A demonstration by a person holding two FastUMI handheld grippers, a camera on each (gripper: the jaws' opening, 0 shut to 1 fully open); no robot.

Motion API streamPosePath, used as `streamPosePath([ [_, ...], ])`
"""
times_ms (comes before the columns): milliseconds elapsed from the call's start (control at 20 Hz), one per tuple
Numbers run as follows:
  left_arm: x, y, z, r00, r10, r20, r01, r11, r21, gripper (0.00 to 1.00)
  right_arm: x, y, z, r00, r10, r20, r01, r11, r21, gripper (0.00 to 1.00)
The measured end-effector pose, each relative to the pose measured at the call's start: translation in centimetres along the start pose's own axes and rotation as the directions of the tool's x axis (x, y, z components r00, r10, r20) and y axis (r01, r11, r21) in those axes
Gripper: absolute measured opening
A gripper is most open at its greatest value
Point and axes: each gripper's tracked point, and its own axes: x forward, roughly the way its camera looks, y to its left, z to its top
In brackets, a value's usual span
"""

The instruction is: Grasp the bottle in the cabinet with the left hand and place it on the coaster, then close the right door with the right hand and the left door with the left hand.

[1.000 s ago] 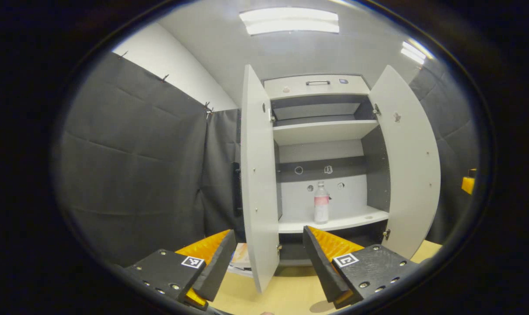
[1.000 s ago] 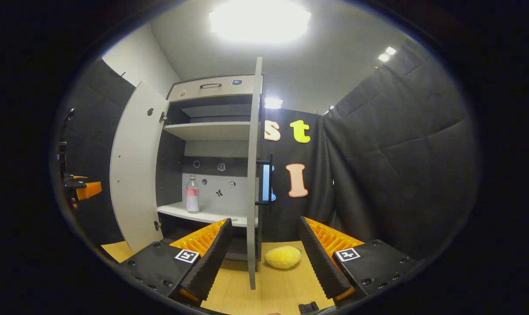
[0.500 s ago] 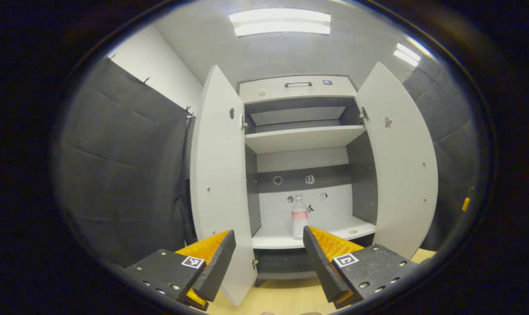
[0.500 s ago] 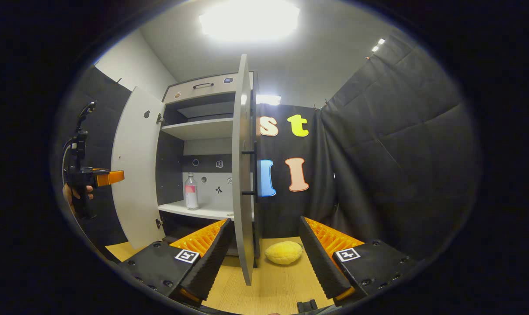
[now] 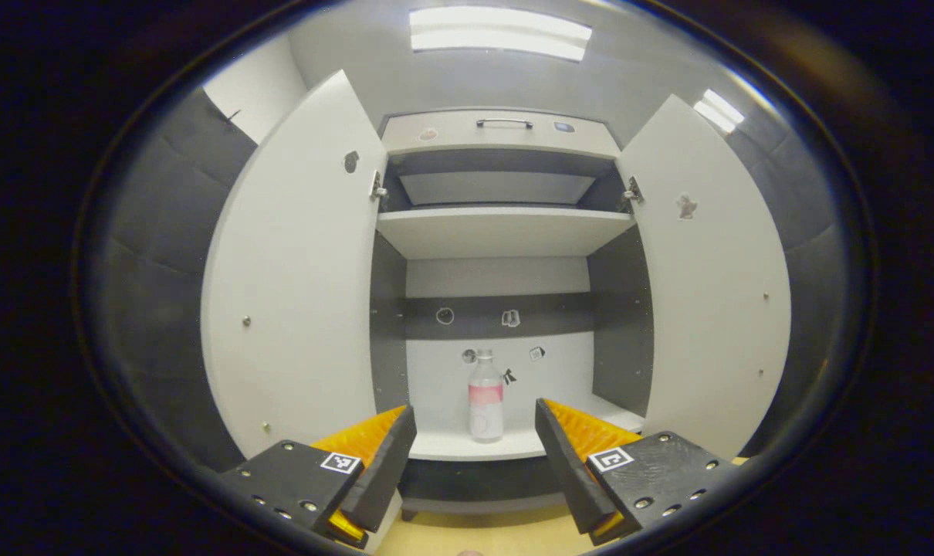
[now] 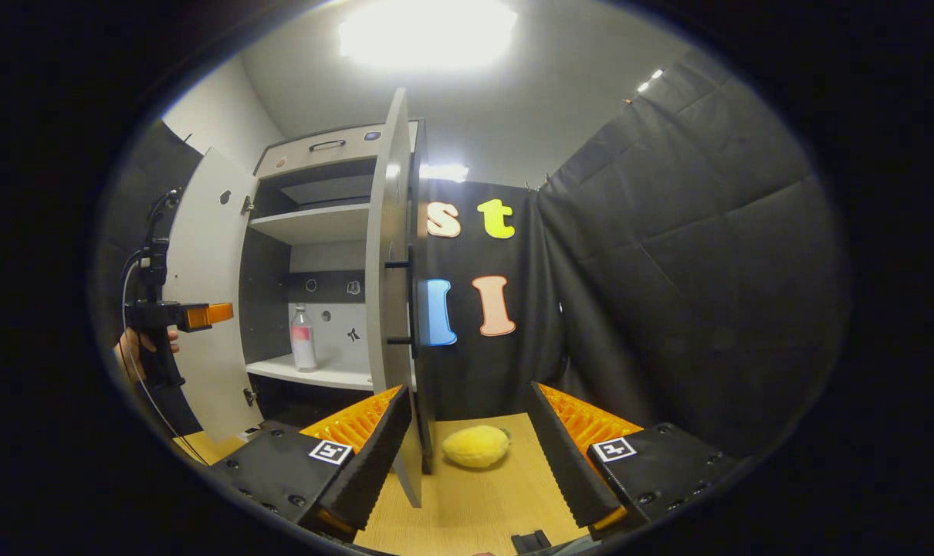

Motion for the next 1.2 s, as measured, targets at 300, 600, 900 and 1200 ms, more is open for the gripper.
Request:
streamPosePath([
  [300, 7.4, 0.0, -2.1, 0.998, -0.062, -0.016, 0.061, 0.998, -0.031, 0.91, 1.4, -0.3, 0.5, 0.996, -0.081, 0.026, 0.082, 0.996, -0.029, 0.97],
  [600, 14.2, -1.0, -6.3, 0.991, -0.116, -0.067, 0.111, 0.991, -0.076, 0.91, 2.9, -0.8, -0.2, 0.985, -0.174, 0.010, 0.174, 0.984, -0.042, 0.97],
  [900, 19.6, -1.2, -9.3, 0.988, -0.124, -0.091, 0.119, 0.991, -0.057, 0.91, 3.9, -1.3, -0.4, 0.968, -0.250, 0.004, 0.250, 0.966, -0.062, 0.97],
  [1200, 24.3, -1.2, -13.7, 0.982, -0.109, -0.153, 0.106, 0.994, -0.027, 0.91, 4.9, -1.0, -1.2, 0.957, -0.290, -0.021, 0.288, 0.955, -0.072, 0.97],
])
